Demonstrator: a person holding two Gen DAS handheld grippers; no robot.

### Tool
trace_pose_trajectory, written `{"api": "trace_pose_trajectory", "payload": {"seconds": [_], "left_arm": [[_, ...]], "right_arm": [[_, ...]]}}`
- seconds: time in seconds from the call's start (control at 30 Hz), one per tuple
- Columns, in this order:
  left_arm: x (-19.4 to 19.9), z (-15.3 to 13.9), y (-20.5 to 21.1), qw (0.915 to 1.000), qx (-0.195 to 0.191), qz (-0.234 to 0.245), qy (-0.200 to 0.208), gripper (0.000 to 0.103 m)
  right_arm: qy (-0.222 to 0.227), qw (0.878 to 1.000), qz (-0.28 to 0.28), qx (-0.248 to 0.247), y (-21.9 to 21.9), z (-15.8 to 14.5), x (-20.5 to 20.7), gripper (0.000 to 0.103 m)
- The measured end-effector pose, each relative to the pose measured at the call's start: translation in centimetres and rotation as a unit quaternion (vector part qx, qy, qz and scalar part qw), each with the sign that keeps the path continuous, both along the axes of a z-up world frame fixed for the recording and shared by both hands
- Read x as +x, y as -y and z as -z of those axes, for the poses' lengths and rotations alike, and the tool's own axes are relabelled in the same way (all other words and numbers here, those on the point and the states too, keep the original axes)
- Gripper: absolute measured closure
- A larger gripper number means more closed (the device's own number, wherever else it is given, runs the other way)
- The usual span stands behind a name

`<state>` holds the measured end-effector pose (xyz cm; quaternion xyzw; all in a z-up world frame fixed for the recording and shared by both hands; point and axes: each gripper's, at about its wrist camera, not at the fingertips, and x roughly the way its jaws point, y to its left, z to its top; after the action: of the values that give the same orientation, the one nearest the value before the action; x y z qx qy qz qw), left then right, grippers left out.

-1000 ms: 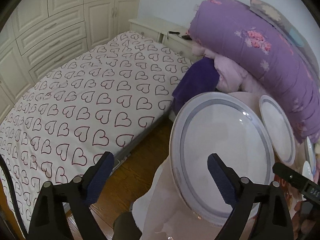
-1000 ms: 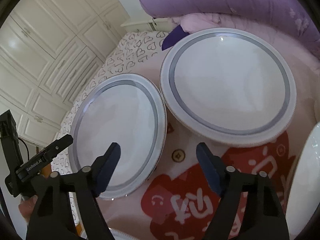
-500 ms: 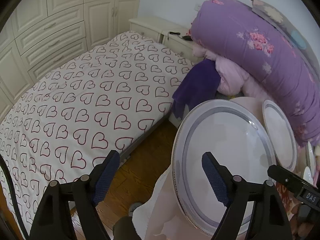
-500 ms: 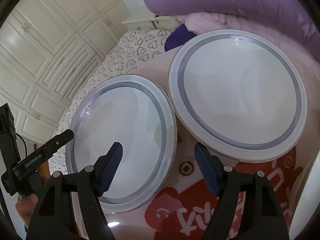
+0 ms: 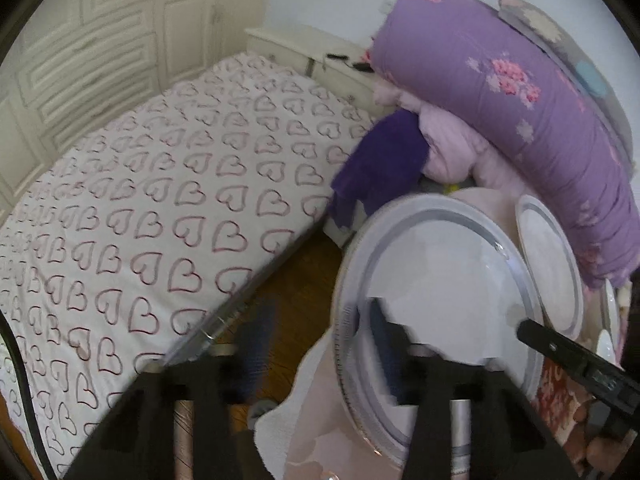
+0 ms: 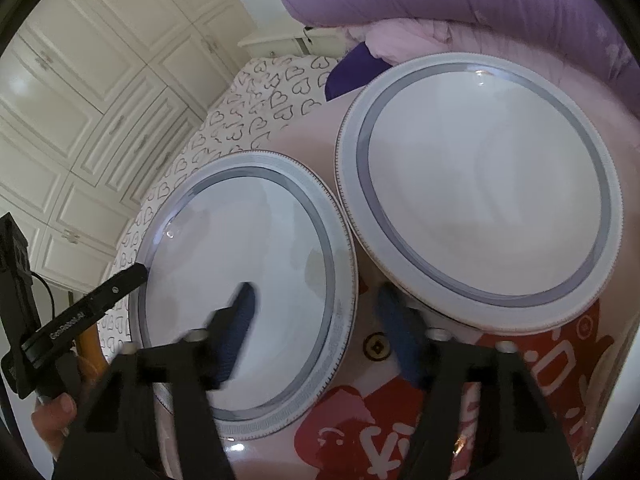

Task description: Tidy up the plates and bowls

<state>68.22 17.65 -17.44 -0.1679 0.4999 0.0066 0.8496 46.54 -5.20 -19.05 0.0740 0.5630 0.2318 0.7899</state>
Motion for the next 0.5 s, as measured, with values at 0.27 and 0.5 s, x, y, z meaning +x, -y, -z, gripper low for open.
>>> {"api": "trace_pose_trajectory", "payload": {"seconds": [0.27, 0.5], "left_arm": [[0.4, -0.3, -0.5, 0.9999, 0.0, 0.009, 0.005, 0.089], [-1.4, -0.5, 0.5, 0.9999, 0.014, -0.003, 0.007, 0.089]], "right_arm": [[0.003, 1.0, 0.009, -0.011, 0.3, 0.6, 0.3, 0.082], [0.0, 1.0, 0.001, -0.007, 0.0, 0.4, -0.6, 0.082]]}}
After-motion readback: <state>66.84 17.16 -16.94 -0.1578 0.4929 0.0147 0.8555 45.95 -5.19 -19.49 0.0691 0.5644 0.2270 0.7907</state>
